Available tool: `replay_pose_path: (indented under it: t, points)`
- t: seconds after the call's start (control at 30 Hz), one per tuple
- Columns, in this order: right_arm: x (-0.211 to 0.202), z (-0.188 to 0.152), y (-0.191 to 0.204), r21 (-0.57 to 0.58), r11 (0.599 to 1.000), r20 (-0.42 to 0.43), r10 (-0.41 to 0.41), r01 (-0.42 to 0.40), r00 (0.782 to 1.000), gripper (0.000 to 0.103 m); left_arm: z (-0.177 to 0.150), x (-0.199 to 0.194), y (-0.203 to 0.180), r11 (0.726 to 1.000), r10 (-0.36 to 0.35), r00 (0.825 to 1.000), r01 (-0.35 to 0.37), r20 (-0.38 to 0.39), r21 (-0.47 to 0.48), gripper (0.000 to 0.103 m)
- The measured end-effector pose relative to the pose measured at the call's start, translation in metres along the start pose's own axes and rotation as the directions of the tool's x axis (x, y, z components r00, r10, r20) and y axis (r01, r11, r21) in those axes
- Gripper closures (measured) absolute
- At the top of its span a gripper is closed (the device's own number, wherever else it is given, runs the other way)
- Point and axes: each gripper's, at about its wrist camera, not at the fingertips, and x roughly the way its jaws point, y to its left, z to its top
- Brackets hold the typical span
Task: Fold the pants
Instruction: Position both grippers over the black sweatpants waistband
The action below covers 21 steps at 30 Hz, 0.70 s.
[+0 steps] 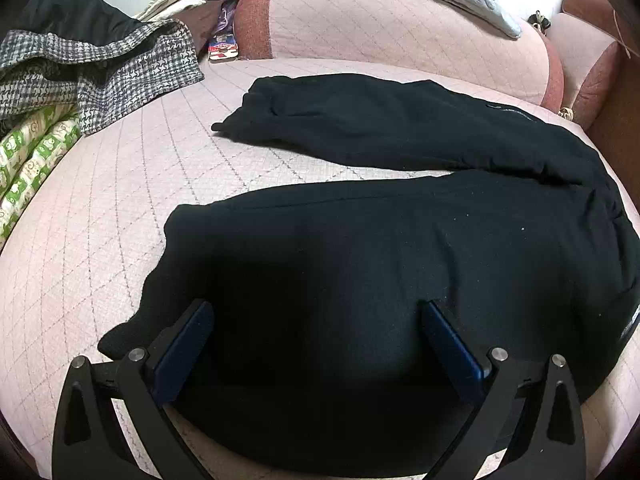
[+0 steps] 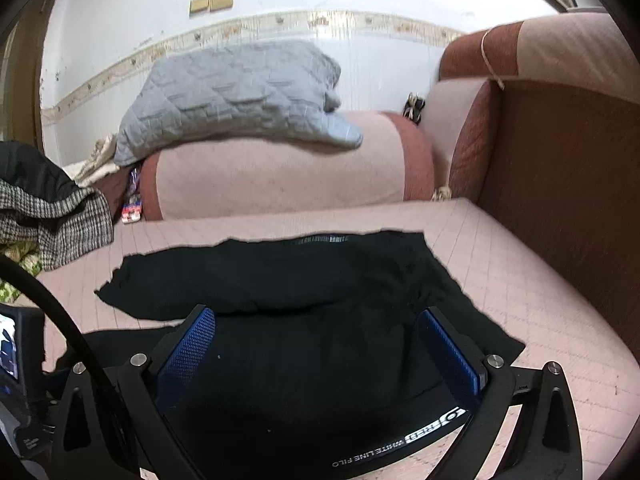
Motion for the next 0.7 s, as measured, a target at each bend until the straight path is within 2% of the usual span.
replay_pose_path:
  t: [0.2, 0.3, 0.43, 0.53, 0.63, 0.7]
  points:
    - [-0.021, 0.007, 0.008, 0.02, 0.996, 0.035, 0.082, -0.083, 0.996, 0.0, 0.028, 0.01, 0.007, 1.0, -0.005, 1.0, 0.005, -0.013, -0.005, 0.0]
    - [-0.032, 0.006, 0.011, 0.023, 0.993, 0.048, 0.117, -0.118, 0.992, 0.0, 0.029, 0.006, 0.004, 1.0, -0.005, 1.0, 0.004, -0.013, -0.008, 0.0]
    - [-0.043, 0.006, 0.005, 0.093, 0.981, 0.08, 0.162, -0.169, 0.984, 0.0, 0.031, 0.0, 0.003, 1.0, -0.006, 1.0, 0.006, -0.013, -0.01, 0.0]
    - [-0.041, 0.009, 0.003, 0.155, 0.955, 0.067, 0.247, -0.255, 0.967, 0.0, 0.031, -0.002, 0.002, 1.0, -0.005, 1.0, 0.005, -0.013, -0.009, 0.0]
    - [-0.039, 0.008, 0.004, 0.235, 0.907, 0.046, 0.35, -0.35, 0.936, 0.0, 0.031, -0.003, 0.003, 1.0, -0.007, 1.0, 0.007, -0.012, -0.009, 0.0]
    - [-0.04, 0.01, 0.008, 0.233, 0.892, 0.037, 0.39, -0.388, 0.92, 0.0, 0.031, -0.004, 0.003, 1.0, -0.007, 1.0, 0.007, -0.012, -0.009, 0.0]
